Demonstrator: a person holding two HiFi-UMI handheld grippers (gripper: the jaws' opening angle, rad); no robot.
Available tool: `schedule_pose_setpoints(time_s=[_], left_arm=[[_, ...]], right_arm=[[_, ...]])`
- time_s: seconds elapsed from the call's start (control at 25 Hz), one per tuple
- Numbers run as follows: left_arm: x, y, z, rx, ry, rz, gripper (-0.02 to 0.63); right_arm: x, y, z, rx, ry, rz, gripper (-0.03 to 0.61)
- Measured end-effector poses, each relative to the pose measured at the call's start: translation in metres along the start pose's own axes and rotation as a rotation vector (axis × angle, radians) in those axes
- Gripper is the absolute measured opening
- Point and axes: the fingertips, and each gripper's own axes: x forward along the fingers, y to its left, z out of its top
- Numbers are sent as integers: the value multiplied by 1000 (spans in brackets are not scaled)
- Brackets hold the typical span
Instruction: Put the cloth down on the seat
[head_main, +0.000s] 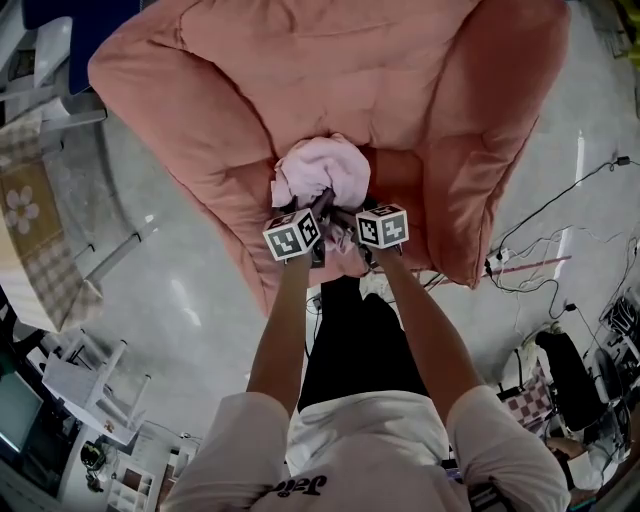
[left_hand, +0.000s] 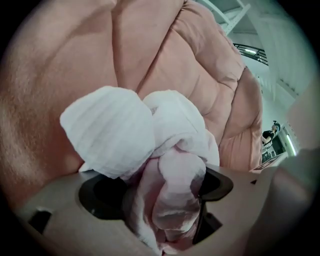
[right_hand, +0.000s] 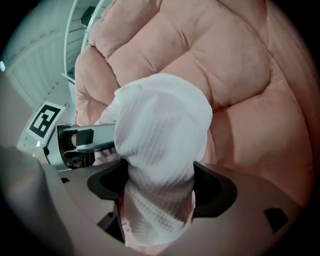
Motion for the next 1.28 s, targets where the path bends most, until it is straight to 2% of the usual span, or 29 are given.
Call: schedule_pose_setpoints(time_s=[0.12,0.28,0.4,0.64,0.88,1.08,1.28], left_arm=[[-4,-8,-2,-18,16,-30,428],[-20,-17,-2,-30,19,-43,428],[-41,-19,-6,-36,0,-35,428],[-81,-34,-19,-39,-45,-32,428],[-131,-66,-25,-15,-125,-44,428],[-188,-101,-31,18,-223,-57,428],[-237,-136,-43,67,-280,-67,428]], right_arm=[[-13,-4,0,-11,-19,-32,379],[-44,-9,1,25,-55,-82,379],[-66,-5,-5,51,-85,-82,379],[-107,10,-20,30,-125,-86,379],[-160,37,-22,-16,-207,-97,379],[-213,72,-29,-106,-272,-105,379],[-282,87,-24,-142,-417,-185,377]])
